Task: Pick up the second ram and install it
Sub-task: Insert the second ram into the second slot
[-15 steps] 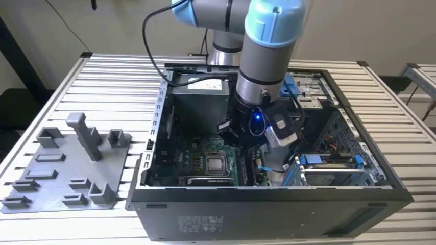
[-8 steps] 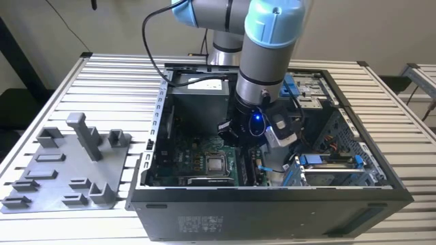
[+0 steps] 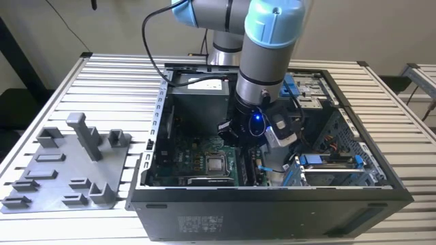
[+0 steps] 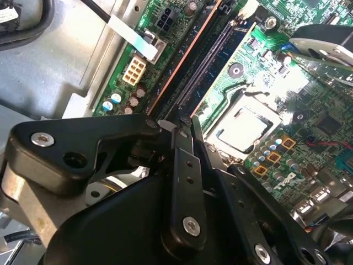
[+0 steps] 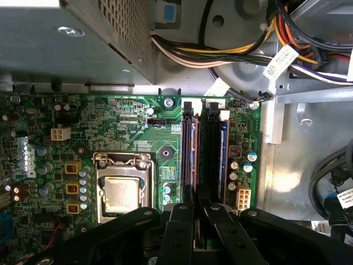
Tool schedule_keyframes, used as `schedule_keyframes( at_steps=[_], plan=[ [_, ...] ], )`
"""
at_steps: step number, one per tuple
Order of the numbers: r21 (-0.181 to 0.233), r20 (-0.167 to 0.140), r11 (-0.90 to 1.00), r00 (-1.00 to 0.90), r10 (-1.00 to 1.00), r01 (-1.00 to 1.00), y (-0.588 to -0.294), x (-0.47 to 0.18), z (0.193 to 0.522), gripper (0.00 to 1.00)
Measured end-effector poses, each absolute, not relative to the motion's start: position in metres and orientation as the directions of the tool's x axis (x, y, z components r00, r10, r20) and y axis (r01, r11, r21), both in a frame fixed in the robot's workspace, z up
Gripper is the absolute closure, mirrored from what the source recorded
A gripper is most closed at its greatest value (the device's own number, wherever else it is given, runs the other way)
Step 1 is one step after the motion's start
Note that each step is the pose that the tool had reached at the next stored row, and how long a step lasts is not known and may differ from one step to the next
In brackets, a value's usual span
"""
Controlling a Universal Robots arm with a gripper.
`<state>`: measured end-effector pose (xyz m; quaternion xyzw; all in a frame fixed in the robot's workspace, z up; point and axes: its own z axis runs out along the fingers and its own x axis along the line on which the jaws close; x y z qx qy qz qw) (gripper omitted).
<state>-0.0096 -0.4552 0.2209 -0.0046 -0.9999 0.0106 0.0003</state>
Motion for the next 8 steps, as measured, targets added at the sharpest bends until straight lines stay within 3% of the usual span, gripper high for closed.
schedule_keyframes(
  at_steps=[8],
  plan=[
    [-0.021,0.000,0.999,-0.999,0.036,0.036,-0.4558,-0.0096,0.2208,0.86]
  ],
)
